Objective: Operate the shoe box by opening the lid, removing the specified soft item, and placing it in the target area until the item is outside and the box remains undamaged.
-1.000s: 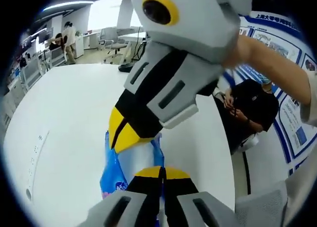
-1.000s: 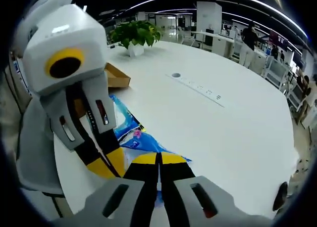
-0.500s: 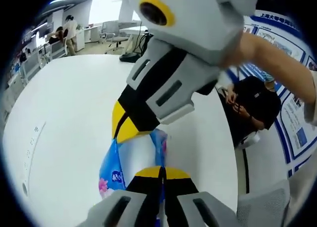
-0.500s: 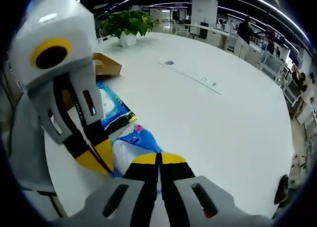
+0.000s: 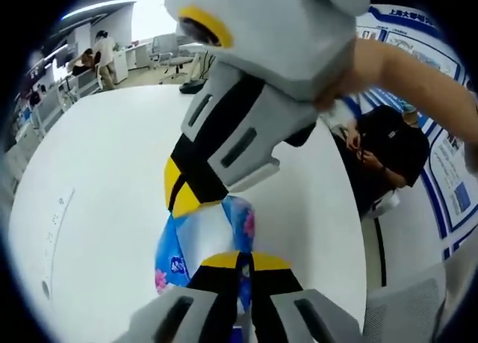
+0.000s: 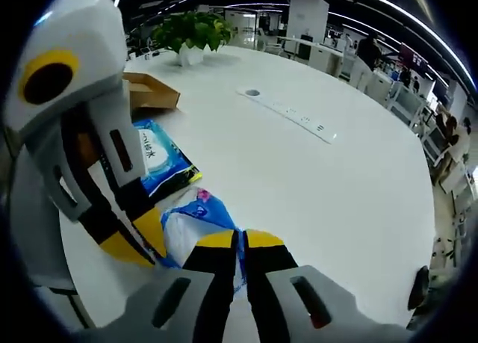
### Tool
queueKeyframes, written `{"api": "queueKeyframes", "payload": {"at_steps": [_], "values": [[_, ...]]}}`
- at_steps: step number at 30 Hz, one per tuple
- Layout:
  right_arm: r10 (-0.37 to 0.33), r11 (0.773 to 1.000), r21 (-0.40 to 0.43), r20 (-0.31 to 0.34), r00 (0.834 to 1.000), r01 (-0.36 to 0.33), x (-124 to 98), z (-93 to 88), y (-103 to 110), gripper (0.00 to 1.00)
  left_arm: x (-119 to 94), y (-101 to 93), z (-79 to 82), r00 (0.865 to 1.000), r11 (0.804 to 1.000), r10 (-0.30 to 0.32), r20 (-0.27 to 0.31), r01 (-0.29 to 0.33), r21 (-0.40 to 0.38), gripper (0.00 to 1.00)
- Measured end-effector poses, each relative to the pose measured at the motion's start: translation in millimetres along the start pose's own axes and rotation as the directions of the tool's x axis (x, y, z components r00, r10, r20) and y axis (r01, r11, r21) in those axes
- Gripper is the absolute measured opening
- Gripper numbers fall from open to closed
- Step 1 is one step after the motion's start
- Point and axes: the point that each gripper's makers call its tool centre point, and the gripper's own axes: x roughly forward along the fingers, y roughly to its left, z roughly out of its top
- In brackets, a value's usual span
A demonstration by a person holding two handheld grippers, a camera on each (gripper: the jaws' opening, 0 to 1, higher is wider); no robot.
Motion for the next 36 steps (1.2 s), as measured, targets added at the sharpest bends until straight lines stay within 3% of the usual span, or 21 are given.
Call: {"api": "queueKeyframes", "payload": {"at_steps": [8,18,28,36], "values": [[-0.041,0.999,0.009,0.007,0.999,0.040,-17,6.0,0,0.18,-17,-0.5,0.7,0.999,0.999,0.041,0.021,-0.042,0.032,0.20],[-0.073,0.997,-0.001,-0.011,0.997,0.073,-38,11.9,4,0.28,-49,-4.9,-7.6,0.996,0.997,0.071,0.050,-0.071,0.011,0.27],[-0.094,0.995,-0.032,-0.004,0.996,0.093,-64,23.3,28,0.34,-86,-10.4,-23.2,0.990,0.992,0.119,0.074,-0.117,-0.037,0.31],[-0.114,0.992,-0.046,0.008,0.993,0.115,-75,31.2,50,0.38,-115,-21.2,-44.3,0.985,0.989,0.143,0.101,-0.137,-0.061,0.34]]}}
